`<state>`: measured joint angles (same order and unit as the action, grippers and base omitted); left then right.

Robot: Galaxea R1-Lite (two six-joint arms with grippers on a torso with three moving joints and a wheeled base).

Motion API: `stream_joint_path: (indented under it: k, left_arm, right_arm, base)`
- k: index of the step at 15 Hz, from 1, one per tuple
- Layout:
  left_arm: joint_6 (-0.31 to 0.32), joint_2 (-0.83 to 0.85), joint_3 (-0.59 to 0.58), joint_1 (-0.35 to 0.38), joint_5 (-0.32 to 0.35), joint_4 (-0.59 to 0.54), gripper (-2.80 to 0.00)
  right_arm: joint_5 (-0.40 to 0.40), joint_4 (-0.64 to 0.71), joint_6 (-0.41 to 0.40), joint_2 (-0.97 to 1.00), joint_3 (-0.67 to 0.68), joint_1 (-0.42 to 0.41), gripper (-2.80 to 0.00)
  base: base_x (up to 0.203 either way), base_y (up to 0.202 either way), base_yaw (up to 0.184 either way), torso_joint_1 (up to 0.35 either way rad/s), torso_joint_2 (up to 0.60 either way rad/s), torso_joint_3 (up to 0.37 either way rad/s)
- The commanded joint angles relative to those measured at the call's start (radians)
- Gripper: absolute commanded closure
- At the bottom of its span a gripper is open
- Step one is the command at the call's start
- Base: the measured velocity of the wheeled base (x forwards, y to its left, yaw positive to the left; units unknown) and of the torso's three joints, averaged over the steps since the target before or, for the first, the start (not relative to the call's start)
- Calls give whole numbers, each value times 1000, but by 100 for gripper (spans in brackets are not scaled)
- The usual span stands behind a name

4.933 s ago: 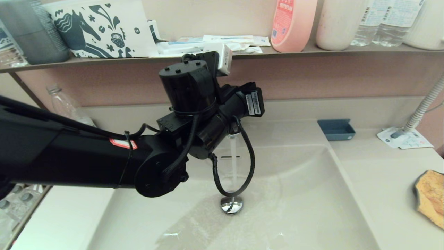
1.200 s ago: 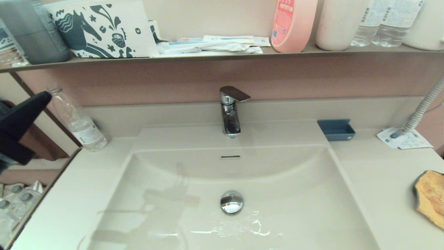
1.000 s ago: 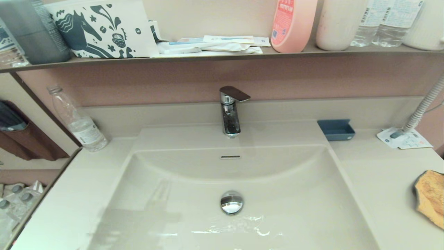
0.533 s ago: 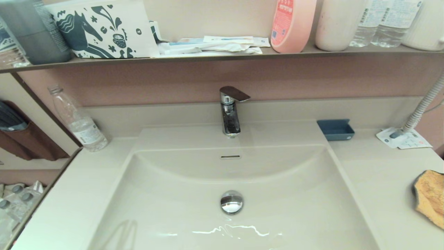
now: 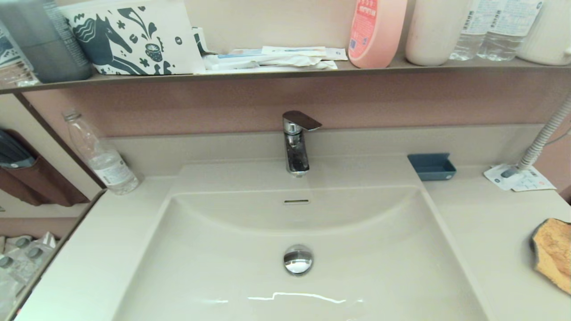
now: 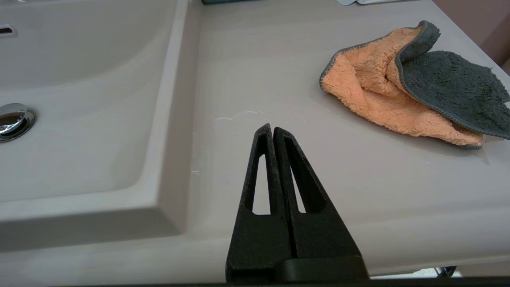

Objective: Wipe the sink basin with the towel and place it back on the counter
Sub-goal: Pick up the cloth

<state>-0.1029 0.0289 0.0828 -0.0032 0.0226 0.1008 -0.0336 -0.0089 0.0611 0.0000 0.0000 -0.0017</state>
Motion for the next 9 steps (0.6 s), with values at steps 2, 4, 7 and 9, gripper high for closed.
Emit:
stream_joint_path:
  k: [2, 4, 7, 9]
  left_arm:
    - [54, -28, -82, 0, 1, 2, 0]
    - [57, -27, -83, 0, -4, 8, 0]
    - [55, -29, -83, 0, -4, -35, 0]
    - [54, -28, -83, 0, -4, -34, 0]
  right_arm:
    - [0, 0, 0, 0, 0, 0, 0]
    - [0, 0, 0, 0, 0, 0, 0]
    - [0, 0, 0, 0, 0, 0, 0]
    - [0, 0, 0, 0, 0, 0, 0]
  base:
    - [0, 0, 0, 0, 0, 0]
    - [0, 0, 0, 0, 0, 0]
    - [0, 0, 0, 0, 0, 0]
    - [0, 0, 0, 0, 0, 0]
